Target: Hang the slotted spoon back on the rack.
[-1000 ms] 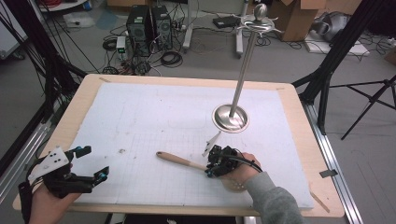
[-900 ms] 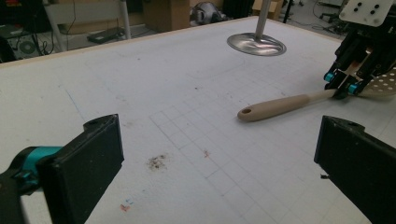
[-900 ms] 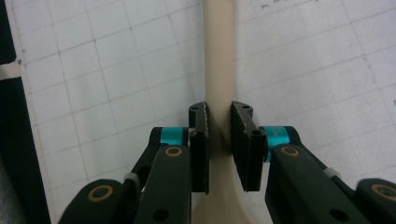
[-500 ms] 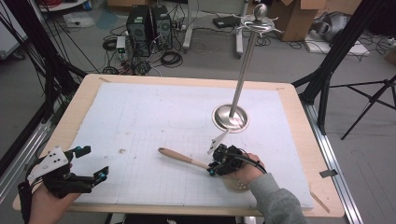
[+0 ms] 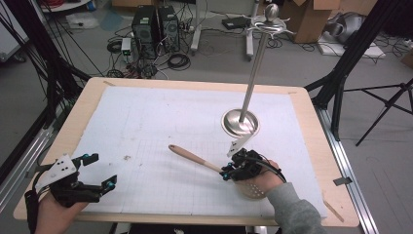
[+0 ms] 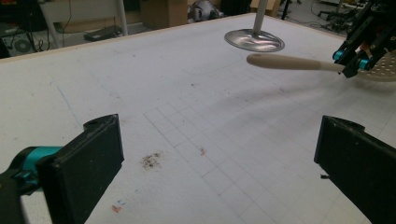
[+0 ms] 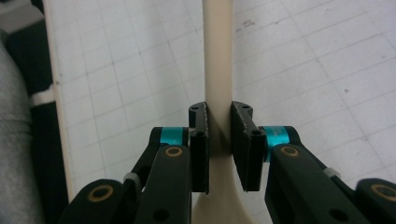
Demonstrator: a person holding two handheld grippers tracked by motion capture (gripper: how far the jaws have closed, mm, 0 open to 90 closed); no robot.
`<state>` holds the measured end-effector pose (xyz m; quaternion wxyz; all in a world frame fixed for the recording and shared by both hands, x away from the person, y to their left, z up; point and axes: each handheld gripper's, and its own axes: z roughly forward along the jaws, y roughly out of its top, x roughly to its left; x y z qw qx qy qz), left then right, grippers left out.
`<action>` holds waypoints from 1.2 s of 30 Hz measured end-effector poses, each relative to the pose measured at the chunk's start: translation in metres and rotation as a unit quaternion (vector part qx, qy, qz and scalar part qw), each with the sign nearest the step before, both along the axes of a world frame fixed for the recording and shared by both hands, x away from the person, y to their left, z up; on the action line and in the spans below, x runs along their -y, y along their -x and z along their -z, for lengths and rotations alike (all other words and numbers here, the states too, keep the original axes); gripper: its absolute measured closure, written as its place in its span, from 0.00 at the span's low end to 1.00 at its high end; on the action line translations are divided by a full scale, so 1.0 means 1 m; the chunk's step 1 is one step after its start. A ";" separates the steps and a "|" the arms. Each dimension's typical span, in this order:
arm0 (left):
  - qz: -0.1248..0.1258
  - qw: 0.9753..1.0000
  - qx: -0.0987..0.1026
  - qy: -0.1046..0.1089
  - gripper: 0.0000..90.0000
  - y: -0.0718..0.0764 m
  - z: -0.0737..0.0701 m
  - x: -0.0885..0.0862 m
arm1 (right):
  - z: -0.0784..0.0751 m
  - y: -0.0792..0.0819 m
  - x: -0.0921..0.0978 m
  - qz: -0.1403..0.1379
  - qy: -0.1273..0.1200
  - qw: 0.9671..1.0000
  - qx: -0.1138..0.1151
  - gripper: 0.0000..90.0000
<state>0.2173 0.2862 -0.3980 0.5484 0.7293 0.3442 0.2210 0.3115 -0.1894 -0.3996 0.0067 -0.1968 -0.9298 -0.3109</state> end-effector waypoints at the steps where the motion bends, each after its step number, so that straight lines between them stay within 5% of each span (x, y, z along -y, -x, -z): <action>1: 0.000 1.000 0.001 0.000 0.02 0.000 0.000 0.000 | -0.002 0.000 0.005 0.013 -0.012 1.000 -0.003 0.87; 5: -0.004 1.000 0.005 0.002 0.02 0.000 0.001 -0.003 | -0.005 -0.001 0.013 0.037 -0.031 0.999 -0.013 0.87; 13: -0.008 1.000 0.009 0.005 0.02 0.001 0.001 -0.003 | -0.018 -0.001 0.031 0.044 -0.086 0.995 0.012 0.87; 22: -0.008 1.000 0.007 0.004 0.02 0.001 0.002 -0.002 | -0.032 -0.003 0.055 0.065 -0.151 0.986 0.035 0.87; 36: -0.013 1.000 0.004 -0.003 0.02 0.000 0.003 -0.002 | -0.051 -0.001 0.090 0.094 -0.164 0.980 0.060 0.87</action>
